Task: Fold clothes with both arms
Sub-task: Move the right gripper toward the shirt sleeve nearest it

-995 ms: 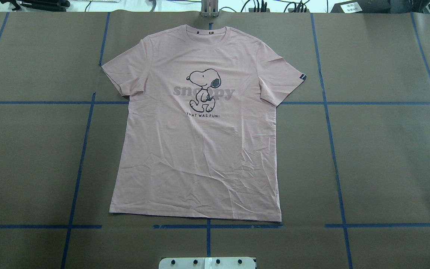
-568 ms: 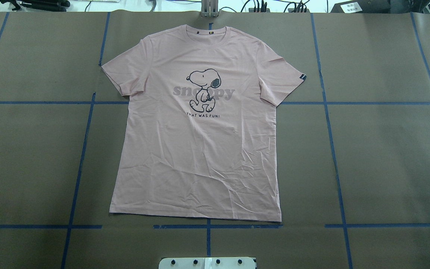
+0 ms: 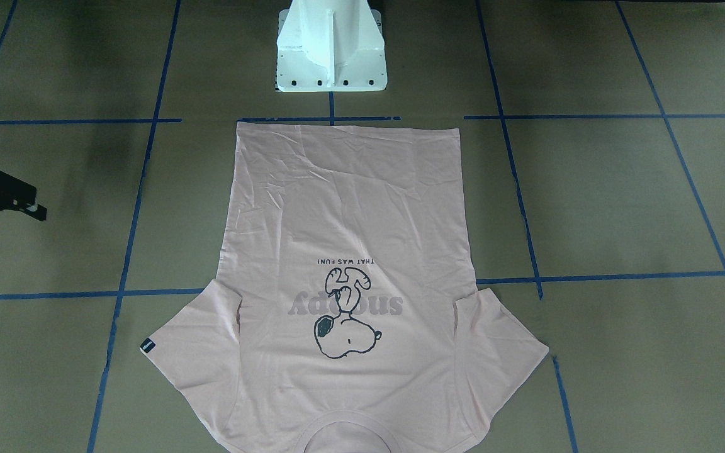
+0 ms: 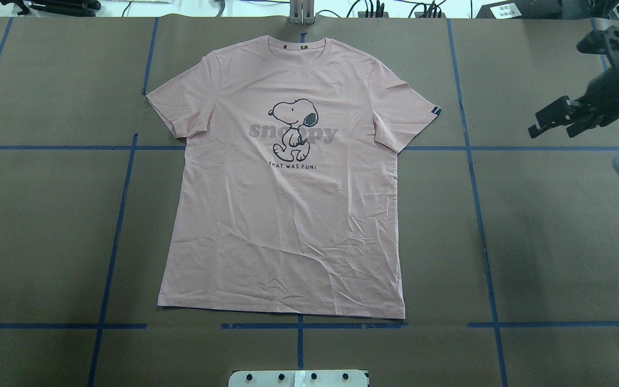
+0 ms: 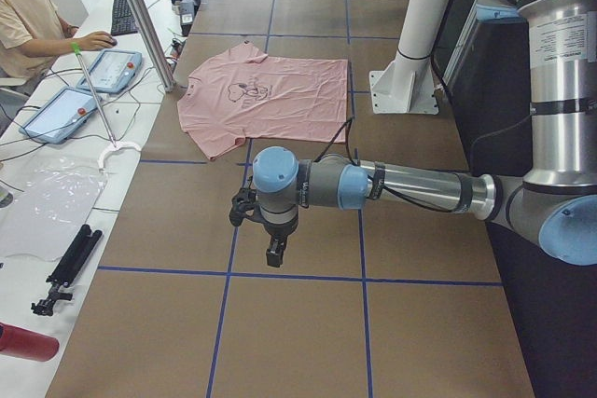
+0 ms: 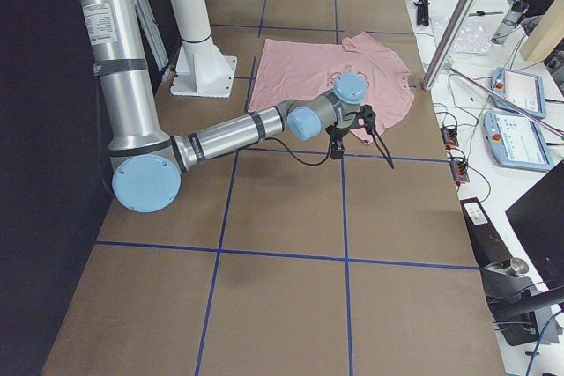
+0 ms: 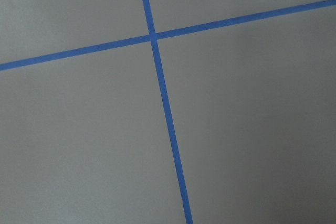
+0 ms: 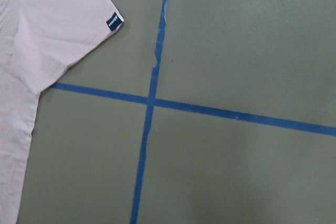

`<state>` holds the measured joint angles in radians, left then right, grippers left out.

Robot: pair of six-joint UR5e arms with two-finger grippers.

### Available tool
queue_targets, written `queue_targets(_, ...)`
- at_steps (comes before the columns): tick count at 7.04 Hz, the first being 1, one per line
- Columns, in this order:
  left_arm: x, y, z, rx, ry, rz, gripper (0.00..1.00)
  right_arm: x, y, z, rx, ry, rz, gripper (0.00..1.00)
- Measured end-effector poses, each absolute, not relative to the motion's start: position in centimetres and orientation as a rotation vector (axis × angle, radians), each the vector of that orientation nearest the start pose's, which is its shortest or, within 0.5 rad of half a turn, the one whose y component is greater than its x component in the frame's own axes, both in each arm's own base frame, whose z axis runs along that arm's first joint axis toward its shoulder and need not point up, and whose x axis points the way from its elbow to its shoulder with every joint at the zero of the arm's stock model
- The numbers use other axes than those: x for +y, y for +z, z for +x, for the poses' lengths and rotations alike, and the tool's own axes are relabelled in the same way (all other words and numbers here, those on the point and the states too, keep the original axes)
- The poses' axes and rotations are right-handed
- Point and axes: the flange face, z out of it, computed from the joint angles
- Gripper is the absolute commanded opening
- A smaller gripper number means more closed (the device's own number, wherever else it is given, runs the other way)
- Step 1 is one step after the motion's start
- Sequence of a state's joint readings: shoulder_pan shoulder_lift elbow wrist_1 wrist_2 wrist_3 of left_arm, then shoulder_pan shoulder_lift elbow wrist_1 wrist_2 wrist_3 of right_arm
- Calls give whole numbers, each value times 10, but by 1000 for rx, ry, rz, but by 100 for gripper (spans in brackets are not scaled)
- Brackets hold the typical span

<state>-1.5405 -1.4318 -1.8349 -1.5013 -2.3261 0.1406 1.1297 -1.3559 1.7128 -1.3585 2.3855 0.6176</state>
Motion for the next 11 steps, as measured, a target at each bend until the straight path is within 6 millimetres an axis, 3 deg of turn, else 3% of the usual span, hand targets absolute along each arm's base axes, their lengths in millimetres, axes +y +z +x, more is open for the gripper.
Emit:
queue_targets(3, -428, 604, -52, 747, 182, 83, 100, -556, 430, -247, -922, 120, 114, 99)
queue_targets(5, -432, 598, -51, 758, 188, 99, 100, -565, 390, -298, -937, 271, 161, 99)
queue_targets(6, -439, 591, -50, 765, 194, 117, 100, -577, 383, -313, -918, 358, 190, 99)
queue_targets(7, -443, 586, -49, 771, 202, 133, 100, -595, 388, -328, -896, 402, 197, 97)
queue_targets(8, -445, 583, -49, 774, 208, 143, 100, -611, 406, -340, -875, 427, 198, 95)
queue_targets(10, -447, 578, -49, 774, 216, 155, 100, -641, 432, -370, -848, 462, 190, 80)
queue_targets(11, -447, 576, -49, 773, 219, 161, 100, -650, 442, -384, -832, 469, 189, 78)
